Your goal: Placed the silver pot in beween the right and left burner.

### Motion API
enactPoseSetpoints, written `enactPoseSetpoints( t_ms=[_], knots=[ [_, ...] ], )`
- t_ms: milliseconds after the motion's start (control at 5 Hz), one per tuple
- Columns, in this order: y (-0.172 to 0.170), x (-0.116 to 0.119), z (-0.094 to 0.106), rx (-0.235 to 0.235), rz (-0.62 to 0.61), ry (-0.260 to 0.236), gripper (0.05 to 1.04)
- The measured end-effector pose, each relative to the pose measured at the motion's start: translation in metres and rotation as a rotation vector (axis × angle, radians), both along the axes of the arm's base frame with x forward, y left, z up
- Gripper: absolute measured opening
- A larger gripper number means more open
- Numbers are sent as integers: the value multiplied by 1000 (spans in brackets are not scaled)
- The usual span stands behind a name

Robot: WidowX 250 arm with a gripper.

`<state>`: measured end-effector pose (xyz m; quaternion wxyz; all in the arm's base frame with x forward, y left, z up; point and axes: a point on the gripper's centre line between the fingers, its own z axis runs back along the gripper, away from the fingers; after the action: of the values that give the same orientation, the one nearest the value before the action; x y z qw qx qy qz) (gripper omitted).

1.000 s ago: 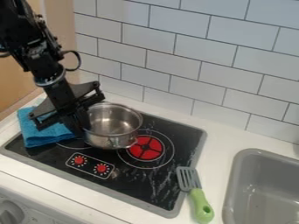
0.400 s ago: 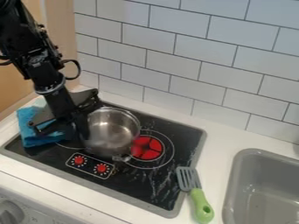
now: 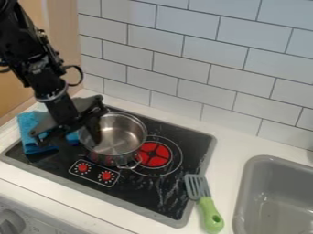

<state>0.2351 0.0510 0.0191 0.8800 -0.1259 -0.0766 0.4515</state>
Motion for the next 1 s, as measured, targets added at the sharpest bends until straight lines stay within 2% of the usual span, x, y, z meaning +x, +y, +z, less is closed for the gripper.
enactPoseSetpoints(
  t_ms=[200,800,1000],
  knots=[
    [-2,-1,5,-8,-1,-5,1022],
    [-1,-8,43,36,10,-52,999],
    [0,-6,56,66,10,-97,999]
  ],
)
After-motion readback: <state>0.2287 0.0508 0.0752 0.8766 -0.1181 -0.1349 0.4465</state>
